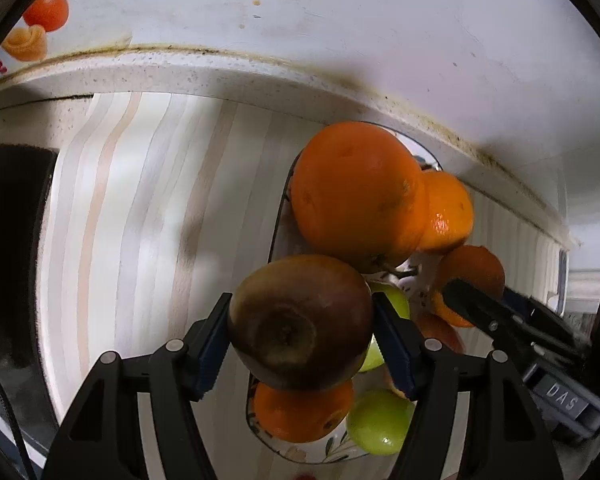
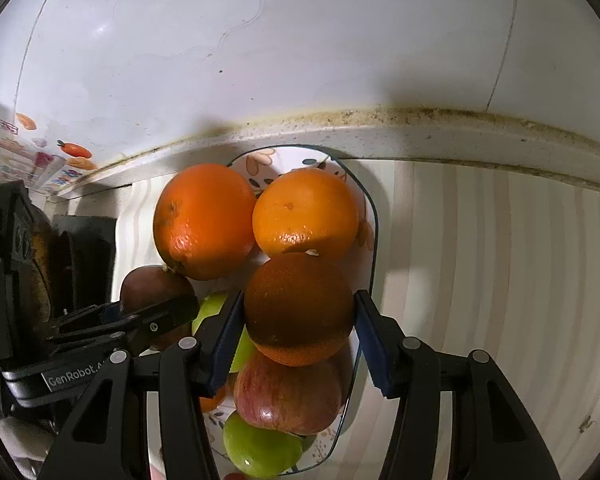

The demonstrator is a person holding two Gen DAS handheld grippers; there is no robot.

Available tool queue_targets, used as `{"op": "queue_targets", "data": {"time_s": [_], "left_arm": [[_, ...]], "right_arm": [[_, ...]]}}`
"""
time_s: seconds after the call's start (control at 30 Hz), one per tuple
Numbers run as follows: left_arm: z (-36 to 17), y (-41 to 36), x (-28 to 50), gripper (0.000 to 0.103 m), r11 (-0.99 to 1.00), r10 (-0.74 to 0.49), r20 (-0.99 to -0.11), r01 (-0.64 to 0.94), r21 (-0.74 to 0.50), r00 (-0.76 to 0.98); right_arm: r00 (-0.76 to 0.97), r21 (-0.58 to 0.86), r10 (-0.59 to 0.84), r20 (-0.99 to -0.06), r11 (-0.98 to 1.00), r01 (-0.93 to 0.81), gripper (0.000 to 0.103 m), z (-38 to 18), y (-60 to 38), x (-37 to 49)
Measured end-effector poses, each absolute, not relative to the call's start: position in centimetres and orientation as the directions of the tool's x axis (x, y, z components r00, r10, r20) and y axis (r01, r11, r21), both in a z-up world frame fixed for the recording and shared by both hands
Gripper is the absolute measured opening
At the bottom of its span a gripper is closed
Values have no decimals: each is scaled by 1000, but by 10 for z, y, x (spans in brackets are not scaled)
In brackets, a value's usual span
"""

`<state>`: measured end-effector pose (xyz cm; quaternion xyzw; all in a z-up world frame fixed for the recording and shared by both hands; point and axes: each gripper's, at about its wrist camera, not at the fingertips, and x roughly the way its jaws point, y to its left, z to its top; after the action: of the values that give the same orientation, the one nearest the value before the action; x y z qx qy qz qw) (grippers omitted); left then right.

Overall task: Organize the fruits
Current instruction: 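Lower the brown apple and tangerine onto the fruit pile and open both tools, then lift both tools away from the plate toward the cherry tomatoes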

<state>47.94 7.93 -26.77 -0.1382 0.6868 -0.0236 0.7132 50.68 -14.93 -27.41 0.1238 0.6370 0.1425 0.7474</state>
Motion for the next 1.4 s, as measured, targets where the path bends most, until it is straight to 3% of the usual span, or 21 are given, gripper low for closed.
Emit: {"op": "queue_targets", "data": {"time_s": [0.07, 0.2, 0.3, 0.4, 0.57, 0.67, 0.83, 1.03, 1.4], "left_arm": [[-268, 77, 480, 66, 965, -208, -977, -151, -214, 55], [-271, 78, 489, 66, 961, -213, -976, -170, -216, 35], [-266, 77, 492, 78, 963, -211, -976, -164, -216, 44], [-260, 72, 494, 86, 968, -204, -977, -134, -210, 54], [-255, 67, 497, 86, 976, -178, -982, -117, -185, 70], [-244, 67, 497, 88, 981, -154, -983, -106, -165, 98], [-218, 69, 478, 88, 990, -87, -981, -97, -104, 173], [-181, 74, 426, 88, 996, 30, -965, -92, 6, 262], [-117, 69, 330, 88, 999, 32, -928, -32, 21, 372]], "right_arm": [[134, 394, 396, -908, 918, -44, 60, -276, -154, 507], [115, 439, 438, -892, 898, -16, 77, -279, -159, 506], [111, 432, 430, -896, 902, -5, 85, -279, -161, 505], [106, 443, 440, -891, 897, -1, 86, -281, -161, 504], [108, 438, 436, -894, 899, 3, 86, -279, -161, 503], [118, 422, 418, -901, 907, 5, 96, -274, -164, 501], [198, 312, 304, -932, 950, 9, 97, -242, -171, 487], [256, 177, 173, -951, 984, -9, 98, -203, -161, 442], [384, 77, 69, -921, 997, 4, 98, -133, -140, 326]]}}
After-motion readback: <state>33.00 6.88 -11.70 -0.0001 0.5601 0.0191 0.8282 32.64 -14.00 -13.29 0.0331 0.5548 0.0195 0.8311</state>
